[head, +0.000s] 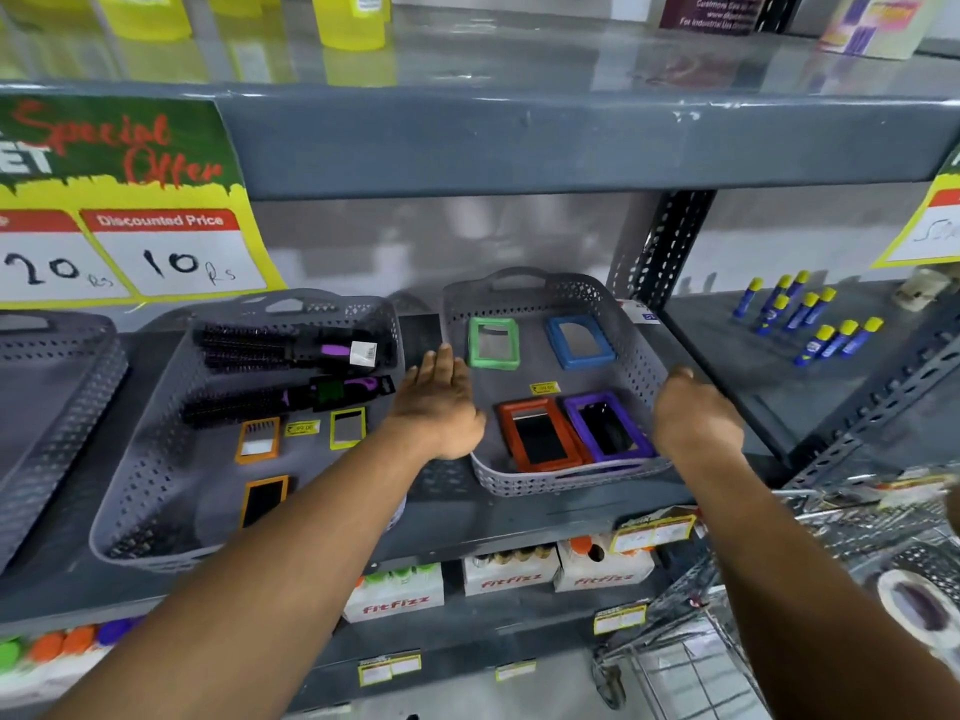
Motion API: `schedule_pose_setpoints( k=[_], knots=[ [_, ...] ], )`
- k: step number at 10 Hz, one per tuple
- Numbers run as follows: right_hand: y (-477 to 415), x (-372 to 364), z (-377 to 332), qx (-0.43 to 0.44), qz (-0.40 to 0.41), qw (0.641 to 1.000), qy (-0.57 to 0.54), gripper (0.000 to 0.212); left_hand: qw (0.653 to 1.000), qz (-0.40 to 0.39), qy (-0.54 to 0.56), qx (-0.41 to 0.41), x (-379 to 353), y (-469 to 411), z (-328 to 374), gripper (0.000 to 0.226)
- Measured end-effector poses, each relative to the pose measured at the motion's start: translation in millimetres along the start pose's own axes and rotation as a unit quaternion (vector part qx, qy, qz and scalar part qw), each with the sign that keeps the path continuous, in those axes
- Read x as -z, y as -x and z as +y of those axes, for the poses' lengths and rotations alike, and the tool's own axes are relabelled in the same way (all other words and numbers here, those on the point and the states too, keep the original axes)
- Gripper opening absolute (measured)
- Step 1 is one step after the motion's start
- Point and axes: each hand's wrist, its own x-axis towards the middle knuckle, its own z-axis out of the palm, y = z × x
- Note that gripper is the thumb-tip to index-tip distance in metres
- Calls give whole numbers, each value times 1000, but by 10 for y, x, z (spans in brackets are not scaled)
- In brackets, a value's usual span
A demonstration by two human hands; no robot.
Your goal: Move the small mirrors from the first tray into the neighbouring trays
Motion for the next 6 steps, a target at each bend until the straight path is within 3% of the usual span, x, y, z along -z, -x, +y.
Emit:
schedule_pose_setpoints(
  k=[4,5,6],
  knots=[
    [-24,0,-13,-31,-24,999,9,37,997,62,39,1,-54,61,-11,74],
    [9,60,-121,-4,-5,1000,-11,43,993,110,47,7,-52,102,-77,76],
    [98,89,-500,151,65,985,-47,52,984,166,50,47,-11,162,-306,76]
  ],
)
